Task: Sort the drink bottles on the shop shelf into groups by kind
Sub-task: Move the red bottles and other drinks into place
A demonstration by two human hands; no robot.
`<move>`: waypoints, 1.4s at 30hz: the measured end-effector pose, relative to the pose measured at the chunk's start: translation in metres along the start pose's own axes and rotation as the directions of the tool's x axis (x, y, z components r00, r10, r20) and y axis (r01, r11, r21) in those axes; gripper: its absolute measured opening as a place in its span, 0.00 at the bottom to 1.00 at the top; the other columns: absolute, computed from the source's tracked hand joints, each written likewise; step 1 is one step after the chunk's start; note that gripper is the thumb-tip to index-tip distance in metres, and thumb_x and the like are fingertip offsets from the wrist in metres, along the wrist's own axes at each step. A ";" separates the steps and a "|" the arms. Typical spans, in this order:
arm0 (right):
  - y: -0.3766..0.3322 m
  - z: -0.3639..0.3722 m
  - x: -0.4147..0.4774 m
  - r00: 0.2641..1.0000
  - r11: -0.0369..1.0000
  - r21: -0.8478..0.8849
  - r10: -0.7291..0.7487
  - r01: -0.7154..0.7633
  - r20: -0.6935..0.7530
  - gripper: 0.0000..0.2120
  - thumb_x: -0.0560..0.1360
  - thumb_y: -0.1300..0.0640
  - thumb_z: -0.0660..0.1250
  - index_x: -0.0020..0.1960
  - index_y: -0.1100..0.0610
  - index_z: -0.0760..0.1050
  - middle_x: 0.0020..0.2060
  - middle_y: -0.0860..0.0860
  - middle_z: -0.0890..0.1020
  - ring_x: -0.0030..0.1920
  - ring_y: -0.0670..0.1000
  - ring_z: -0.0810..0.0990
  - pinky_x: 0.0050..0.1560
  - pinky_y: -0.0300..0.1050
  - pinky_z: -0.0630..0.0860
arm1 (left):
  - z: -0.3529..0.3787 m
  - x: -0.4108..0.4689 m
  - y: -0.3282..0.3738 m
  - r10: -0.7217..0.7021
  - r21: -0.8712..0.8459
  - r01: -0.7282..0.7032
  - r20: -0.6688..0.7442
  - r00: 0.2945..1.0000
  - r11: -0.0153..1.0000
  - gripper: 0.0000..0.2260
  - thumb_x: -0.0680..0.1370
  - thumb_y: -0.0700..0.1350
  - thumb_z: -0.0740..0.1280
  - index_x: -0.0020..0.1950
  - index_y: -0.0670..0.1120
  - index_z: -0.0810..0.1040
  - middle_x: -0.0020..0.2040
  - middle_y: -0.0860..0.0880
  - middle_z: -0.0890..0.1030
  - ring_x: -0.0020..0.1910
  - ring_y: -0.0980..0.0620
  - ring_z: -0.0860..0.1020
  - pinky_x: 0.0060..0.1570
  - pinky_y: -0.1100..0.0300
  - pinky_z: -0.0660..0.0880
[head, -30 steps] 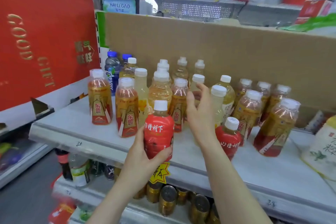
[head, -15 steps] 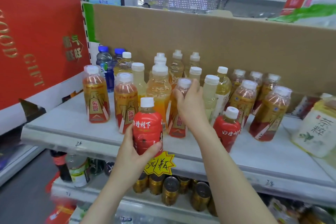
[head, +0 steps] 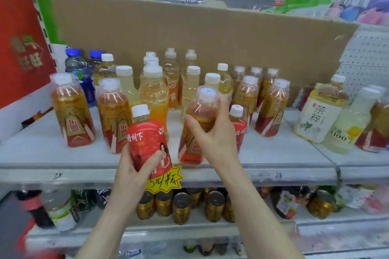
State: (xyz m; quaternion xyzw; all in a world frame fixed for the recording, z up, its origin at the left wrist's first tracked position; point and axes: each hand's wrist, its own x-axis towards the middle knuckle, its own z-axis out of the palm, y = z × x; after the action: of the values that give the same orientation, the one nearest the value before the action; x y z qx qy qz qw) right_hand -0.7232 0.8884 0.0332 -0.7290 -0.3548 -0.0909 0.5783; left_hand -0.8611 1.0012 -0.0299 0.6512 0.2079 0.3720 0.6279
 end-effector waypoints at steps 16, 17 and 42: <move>0.086 -0.147 0.051 0.956 0.975 -0.183 0.075 -0.130 -0.283 0.33 0.73 0.47 0.74 0.74 0.48 0.65 0.63 0.49 0.73 0.61 0.50 0.75 0.66 0.54 0.74 | 0.086 -0.009 0.008 0.035 -0.084 -0.030 0.064 0.997 0.996 0.28 0.61 0.65 0.72 0.61 0.62 0.74 0.52 0.59 0.83 0.52 0.60 0.81 0.52 0.61 0.74; 0.096 -0.144 0.058 0.961 0.971 -0.202 0.074 -0.131 -0.268 0.34 0.73 0.47 0.75 0.74 0.48 0.65 0.63 0.49 0.74 0.62 0.50 0.76 0.66 0.54 0.74 | 0.089 -0.008 0.007 0.037 -0.082 -0.033 0.055 0.998 0.996 0.28 0.61 0.65 0.72 0.60 0.61 0.74 0.52 0.60 0.83 0.52 0.60 0.81 0.52 0.60 0.74; 0.108 -0.053 0.013 0.974 0.954 -0.231 0.215 -0.192 0.077 0.45 0.71 0.42 0.75 0.79 0.47 0.53 0.71 0.49 0.70 0.68 0.50 0.73 0.68 0.53 0.73 | 0.091 0.001 -0.008 -0.003 -0.050 0.007 0.085 0.996 0.999 0.28 0.63 0.64 0.74 0.62 0.65 0.72 0.58 0.57 0.81 0.56 0.59 0.80 0.57 0.57 0.76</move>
State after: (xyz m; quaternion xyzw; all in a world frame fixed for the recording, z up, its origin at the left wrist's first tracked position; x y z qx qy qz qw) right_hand -0.6317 0.8374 -0.0271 -0.8253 -0.2941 -0.0328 0.4810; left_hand -0.7915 0.9427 -0.0316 0.6500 0.1736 0.3475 0.6532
